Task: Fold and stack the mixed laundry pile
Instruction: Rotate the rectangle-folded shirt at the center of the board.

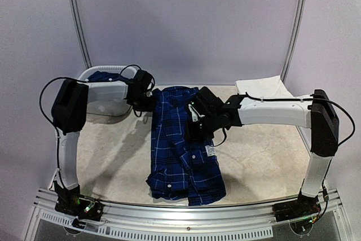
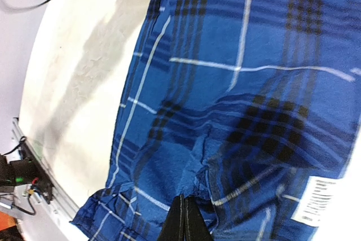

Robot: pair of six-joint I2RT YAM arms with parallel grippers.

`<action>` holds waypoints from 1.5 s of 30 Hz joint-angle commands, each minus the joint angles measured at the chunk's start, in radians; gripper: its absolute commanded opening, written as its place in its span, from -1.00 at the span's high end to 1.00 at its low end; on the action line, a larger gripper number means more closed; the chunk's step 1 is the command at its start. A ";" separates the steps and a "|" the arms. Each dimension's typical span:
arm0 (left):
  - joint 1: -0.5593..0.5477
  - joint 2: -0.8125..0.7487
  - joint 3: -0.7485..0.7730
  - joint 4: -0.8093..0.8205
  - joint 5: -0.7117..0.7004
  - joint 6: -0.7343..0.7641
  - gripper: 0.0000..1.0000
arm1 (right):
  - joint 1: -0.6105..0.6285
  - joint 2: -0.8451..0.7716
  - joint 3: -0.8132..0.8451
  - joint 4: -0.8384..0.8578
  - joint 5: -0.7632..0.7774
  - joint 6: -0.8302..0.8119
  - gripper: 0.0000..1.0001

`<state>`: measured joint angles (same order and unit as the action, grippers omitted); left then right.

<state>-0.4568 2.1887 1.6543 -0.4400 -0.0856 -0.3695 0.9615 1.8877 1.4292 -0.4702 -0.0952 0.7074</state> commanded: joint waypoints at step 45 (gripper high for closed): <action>-0.559 -0.962 -0.829 0.098 -0.159 0.064 -0.21 | -0.033 -0.223 -0.339 0.120 0.146 -0.218 0.05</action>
<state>-0.9123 1.2354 0.8558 -0.3836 -0.2203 -0.3408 0.9409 1.7092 1.0966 -0.3500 -0.0711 0.4816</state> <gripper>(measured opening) 0.599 0.475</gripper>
